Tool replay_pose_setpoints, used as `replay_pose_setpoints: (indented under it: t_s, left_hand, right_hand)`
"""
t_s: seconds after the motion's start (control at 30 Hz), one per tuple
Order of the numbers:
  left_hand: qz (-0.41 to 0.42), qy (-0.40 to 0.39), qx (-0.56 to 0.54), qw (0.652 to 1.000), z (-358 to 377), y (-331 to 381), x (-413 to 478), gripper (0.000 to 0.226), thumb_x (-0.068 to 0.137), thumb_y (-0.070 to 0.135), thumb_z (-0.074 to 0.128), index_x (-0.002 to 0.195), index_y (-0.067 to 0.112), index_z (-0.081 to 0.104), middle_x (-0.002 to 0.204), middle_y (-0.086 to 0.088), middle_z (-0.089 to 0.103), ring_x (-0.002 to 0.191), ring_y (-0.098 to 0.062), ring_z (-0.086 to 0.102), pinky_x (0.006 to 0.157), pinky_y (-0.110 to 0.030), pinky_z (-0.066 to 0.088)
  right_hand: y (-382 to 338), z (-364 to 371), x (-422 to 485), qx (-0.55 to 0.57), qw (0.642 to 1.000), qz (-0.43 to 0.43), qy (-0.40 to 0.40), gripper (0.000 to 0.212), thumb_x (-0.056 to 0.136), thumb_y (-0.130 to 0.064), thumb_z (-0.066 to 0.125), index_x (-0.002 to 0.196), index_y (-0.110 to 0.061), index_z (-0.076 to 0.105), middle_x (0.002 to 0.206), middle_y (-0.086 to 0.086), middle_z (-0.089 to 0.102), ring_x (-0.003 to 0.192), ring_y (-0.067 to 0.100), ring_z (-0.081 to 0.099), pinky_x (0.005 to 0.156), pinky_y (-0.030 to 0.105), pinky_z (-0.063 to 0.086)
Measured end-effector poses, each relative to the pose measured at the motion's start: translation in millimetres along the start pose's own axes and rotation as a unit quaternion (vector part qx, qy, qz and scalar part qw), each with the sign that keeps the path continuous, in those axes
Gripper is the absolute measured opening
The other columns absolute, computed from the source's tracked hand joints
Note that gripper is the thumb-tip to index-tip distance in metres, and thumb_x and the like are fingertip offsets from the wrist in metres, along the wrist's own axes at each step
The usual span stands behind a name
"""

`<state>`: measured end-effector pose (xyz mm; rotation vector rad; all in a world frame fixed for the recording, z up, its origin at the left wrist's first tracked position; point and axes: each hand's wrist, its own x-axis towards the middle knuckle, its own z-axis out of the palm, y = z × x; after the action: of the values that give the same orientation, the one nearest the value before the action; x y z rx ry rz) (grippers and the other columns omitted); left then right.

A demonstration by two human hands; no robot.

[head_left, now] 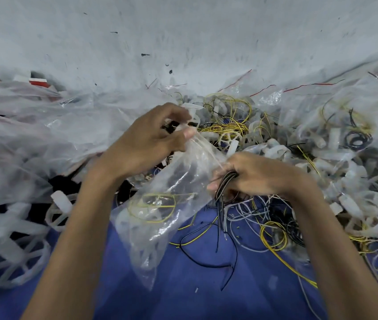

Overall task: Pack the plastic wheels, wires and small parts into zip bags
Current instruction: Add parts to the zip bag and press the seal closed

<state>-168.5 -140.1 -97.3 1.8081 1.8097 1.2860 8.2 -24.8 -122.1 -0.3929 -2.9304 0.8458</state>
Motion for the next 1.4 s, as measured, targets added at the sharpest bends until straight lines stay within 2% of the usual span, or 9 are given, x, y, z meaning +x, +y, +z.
replay_pose_setpoints:
  t_s: [0.13,0.33,0.5,0.63,0.83,0.97,1.13,1.3,1.4]
  left_hand:
    - [-0.11,-0.101,0.091,0.985,-26,-34,-4,0.051,0.067,0.063,0.048,0.108,0.034,0.053,0.117,0.014,0.056,0.092,-0.007,0.065,0.082,-0.025,0.05]
    - [-0.197,-0.312,0.193,0.909,-17,-61,-5,0.079,0.056,0.081,0.051,0.101,0.018,0.065,0.09,0.002,0.07,0.084,-0.012,0.062,0.079,-0.026,0.05]
    - [-0.214,-0.328,0.215,0.894,-10,-66,0,0.043,0.081,0.049,0.061,0.117,0.024,0.058,0.096,0.021,0.063,0.096,-0.002,0.059,0.088,-0.018,0.042]
    - [-0.203,-0.357,0.263,0.873,-8,-70,-1,0.028,0.091,0.032,0.057,0.116,0.022,0.062,0.12,0.003,0.061,0.112,-0.013,0.056,0.104,-0.031,0.038]
    - [-0.188,-0.387,0.25,0.867,-6,-74,-4,0.009,0.085,0.013,0.066,0.09,0.021,0.064,0.099,-0.009,0.07,0.082,-0.013,0.058,0.078,-0.021,0.043]
    - [-0.211,-0.419,0.215,0.856,-17,-77,-7,0.034,0.078,-0.001,0.069,0.067,0.031,0.063,0.071,0.006,0.065,0.064,0.0,0.054,0.067,-0.016,0.04]
    - [-0.194,-0.368,0.231,0.88,-23,-73,-7,0.032,0.083,0.003,0.065,0.081,0.035,0.064,0.086,0.008,0.069,0.08,-0.004,0.06,0.084,-0.023,0.046]
    - [-0.043,-0.022,0.198,0.979,-15,-52,5,0.025,0.091,0.013,0.056,0.114,0.021,0.061,0.113,-0.001,0.062,0.097,-0.011,0.056,0.087,-0.02,0.039]
    - [0.056,0.002,0.17,0.984,8,-31,11,0.047,0.088,0.034,0.043,0.132,0.019,0.049,0.131,-0.001,0.049,0.119,-0.008,0.037,0.099,-0.022,0.025]
  right_hand:
    - [16,-7,-7,0.024,0.999,0.046,0.006,0.017,0.082,-0.029,0.068,0.07,-0.041,0.067,0.077,-0.008,0.068,0.072,0.018,0.065,0.071,0.04,0.054]
    - [31,-13,-13,0.075,0.994,0.084,0.002,0.015,0.08,-0.022,0.07,0.074,-0.036,0.072,0.073,-0.014,0.07,0.06,-0.005,0.061,0.051,0.016,0.049]
    - [34,-20,-22,0.105,0.991,0.085,-0.003,0.024,0.07,-0.044,0.069,0.087,-0.028,0.071,0.078,-0.006,0.071,0.061,0.002,0.063,0.055,0.021,0.051]
    - [35,-27,-30,0.15,0.985,0.084,0.017,0.006,0.084,-0.019,0.064,0.082,-0.02,0.07,0.059,-0.003,0.062,0.046,0.0,0.051,0.043,0.011,0.038]
    - [28,-25,-33,0.14,0.985,0.096,-0.005,0.025,0.09,-0.014,0.056,0.075,-0.026,0.072,0.057,-0.009,0.059,0.046,-0.002,0.051,0.043,0.011,0.038]
    - [10,-19,-27,0.104,0.983,0.107,-0.108,0.017,0.079,-0.04,0.064,0.085,-0.027,0.074,0.061,-0.011,0.063,0.049,-0.003,0.051,0.046,0.011,0.04]
    - [6,-23,-29,0.152,0.981,0.097,-0.072,0.034,0.064,-0.044,0.066,0.093,-0.026,0.068,0.075,-0.01,0.071,0.059,-0.002,0.058,0.051,0.012,0.043]
    - [26,-36,-49,0.201,0.975,0.083,0.044,0.036,0.064,-0.043,0.067,0.092,-0.022,0.07,0.078,-0.001,0.068,0.066,0.006,0.059,0.057,0.015,0.047]
    - [36,-41,-58,0.235,0.96,0.086,0.126,0.034,0.062,-0.041,0.066,0.09,-0.024,0.07,0.083,0.001,0.07,0.073,0.011,0.062,0.063,0.017,0.049]
